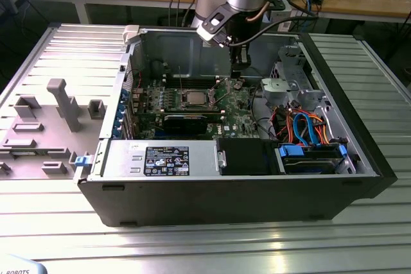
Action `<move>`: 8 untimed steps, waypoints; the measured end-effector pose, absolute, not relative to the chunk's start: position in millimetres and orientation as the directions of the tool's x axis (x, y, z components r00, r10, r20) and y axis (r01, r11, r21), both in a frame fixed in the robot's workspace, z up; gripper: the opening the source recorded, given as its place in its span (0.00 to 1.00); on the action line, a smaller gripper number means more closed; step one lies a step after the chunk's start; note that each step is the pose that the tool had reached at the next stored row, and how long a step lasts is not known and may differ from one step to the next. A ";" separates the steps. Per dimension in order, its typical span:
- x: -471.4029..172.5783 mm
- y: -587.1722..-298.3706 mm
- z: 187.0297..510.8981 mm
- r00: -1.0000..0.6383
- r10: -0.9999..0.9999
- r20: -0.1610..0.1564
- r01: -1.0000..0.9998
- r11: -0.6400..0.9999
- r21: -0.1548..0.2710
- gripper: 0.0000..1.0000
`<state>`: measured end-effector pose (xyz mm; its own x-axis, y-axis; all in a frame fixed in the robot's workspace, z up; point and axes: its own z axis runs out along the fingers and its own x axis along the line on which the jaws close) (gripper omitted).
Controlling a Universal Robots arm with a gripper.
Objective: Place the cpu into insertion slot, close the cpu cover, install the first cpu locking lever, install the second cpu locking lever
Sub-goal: 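Close the cpu cover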
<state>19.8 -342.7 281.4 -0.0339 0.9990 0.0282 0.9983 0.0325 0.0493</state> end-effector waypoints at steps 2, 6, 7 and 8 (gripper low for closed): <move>20.3 -342.7 281.4 -0.034 0.999 0.028 0.998 0.032 0.049 0.11; 23.2 -342.7 281.0 -0.034 0.999 0.028 0.998 0.032 0.049 0.11; 24.9 -342.7 280.7 -0.034 0.999 0.028 0.998 0.032 0.049 0.11; 27.0 -342.7 280.0 -0.034 0.999 0.028 0.998 0.032 0.048 0.11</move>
